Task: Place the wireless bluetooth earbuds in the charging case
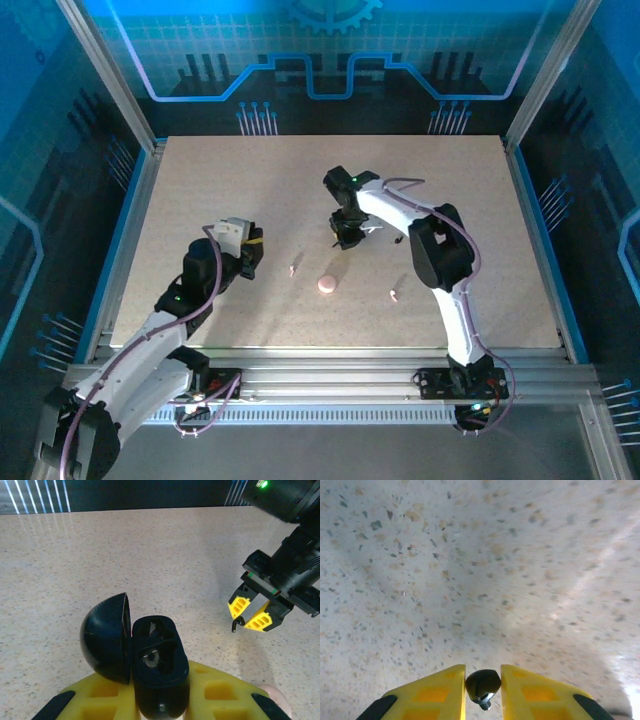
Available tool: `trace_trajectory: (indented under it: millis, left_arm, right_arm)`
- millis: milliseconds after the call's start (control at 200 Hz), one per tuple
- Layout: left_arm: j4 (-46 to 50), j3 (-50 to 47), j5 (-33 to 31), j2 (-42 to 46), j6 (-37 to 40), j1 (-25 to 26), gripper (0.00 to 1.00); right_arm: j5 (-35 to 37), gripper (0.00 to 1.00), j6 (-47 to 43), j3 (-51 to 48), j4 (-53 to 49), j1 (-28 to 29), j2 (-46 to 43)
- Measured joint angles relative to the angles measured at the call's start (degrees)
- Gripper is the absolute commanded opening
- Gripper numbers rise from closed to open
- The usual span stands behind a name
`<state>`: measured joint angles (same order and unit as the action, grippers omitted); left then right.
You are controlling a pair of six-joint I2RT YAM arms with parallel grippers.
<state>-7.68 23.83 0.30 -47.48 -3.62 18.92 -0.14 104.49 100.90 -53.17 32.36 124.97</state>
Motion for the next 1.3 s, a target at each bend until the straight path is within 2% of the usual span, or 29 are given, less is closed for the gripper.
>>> trace_trajectory:
  millis: [250,690,1000,1301]
  left_arm:
    - [-5.7,-0.1,6.1,-4.9,-0.7,2.8,0.19]
    - [-20.1,0.3,17.4,-22.1,4.2,7.5,0.19]
    - [-29.2,2.4,26.4,-28.2,5.3,8.5,0.19]
    - [-32.5,4.6,30.5,-30.6,5.3,8.5,0.19]
  right_arm:
    - [3.4,0.23,-3.9,-11.3,2.8,0.9,-14.3]
    - [13.0,0.23,-19.1,-20.8,5.0,2.3,-33.2]
    - [14.5,0.23,-32.7,-31.6,18.1,2.3,-43.2]
    - [12.5,0.23,-42.8,-35.3,30.0,2.3,-47.4]
